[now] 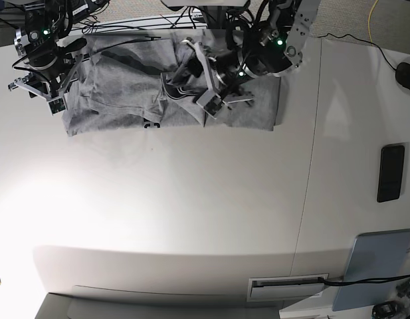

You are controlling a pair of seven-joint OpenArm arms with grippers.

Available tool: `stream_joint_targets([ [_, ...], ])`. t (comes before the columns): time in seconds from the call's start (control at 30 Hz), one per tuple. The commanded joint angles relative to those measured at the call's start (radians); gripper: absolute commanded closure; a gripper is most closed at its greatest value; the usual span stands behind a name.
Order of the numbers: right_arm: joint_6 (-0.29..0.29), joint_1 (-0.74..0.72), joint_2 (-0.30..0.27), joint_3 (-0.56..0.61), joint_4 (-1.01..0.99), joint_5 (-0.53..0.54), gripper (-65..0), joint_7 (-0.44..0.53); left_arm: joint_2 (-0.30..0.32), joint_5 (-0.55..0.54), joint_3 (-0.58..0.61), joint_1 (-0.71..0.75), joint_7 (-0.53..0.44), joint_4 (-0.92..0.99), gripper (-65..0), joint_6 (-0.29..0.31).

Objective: Fold the T-shirt properly
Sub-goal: 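Grasp the strip end with the left gripper and fold it toward the right gripper, then press the folded end flat with the left gripper and lift away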

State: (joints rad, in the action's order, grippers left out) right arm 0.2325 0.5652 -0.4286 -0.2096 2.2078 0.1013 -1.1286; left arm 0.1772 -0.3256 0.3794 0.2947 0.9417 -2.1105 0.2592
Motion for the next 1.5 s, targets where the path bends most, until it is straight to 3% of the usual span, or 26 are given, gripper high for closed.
stream_joint_targets([
  [0.0, -0.005, 0.0, -0.012, -0.008, 0.018, -0.015, -23.2, 0.01, 0.013, -0.002, 0.002, -0.003, -0.009, -0.029, -34.1, 0.034],
  [0.13, -0.005, 0.0, -0.012, -0.008, 0.018, -0.015, -23.2, 0.011, 0.077, 0.005, 0.002, 0.011, 0.01, -0.033, -34.1, 0.105],
  [0.37, -0.005, 0.0, -0.012, -0.008, 0.018, -0.021, -23.2, 0.009, 0.102, 0.0, 0.005, 0.033, 0.002, -0.03, -34.1, 0.109],
  [0.47, -0.005, 0.006, -0.017, -0.013, 0.007, -0.147, -23.2, -0.006, 0.102, 0.007, 0.005, 0.04, -0.045, -0.03, -34.1, 0.104],
  [0.53, -0.006, 0.02, -0.018, -0.043, -0.014, -0.207, -23.2, 0.012, 0.102, 0.036, 0.005, 0.04, -0.108, -0.026, -34.1, 0.059],
  [0.67, 0.001, 0.045, -0.018, -0.124, -0.053, -0.205, -23.2, 0.053, 0.102, 0.084, 0.005, 0.019, -0.214, 0.029, -33.4, -0.062],
  [0.77, 0.003, 0.055, -0.017, -0.16, -0.056, -0.19, -23.2, 0.049, 0.092, 0.068, 0.005, -0.024, -0.217, 0.114, -33.4, -0.08],
  [1.0, 0.002, 0.055, -0.017, -0.165, -0.057, -0.184, -23.2, 0.037, 0.066, 0.062, 0.005, -0.108, -0.216, 0.263, -33.2, 0.031],
  [1.23, 0.002, 0.055, -0.017, -0.165, -0.056, -0.184, -23.2, 0.037, 0.05, 0.064, 0.005, -0.115, -0.218, 0.303, -16.8, 0.039],
  [1.33, 0.002, 0.055, -0.017, -0.165, -0.056, -0.184, -23.2, 0.037, 0.05, 0.063, 0.005, -0.114, -0.24, 0.312, -1.1, 0.083],
  [1.47, 0.002, 0.055, -0.017, -0.165, -0.056, -0.184, -23.2, 0.039, 0.049, -0.012, 0.005, -0.134, -0.346, 0.311, 0.0, 0.074],
])
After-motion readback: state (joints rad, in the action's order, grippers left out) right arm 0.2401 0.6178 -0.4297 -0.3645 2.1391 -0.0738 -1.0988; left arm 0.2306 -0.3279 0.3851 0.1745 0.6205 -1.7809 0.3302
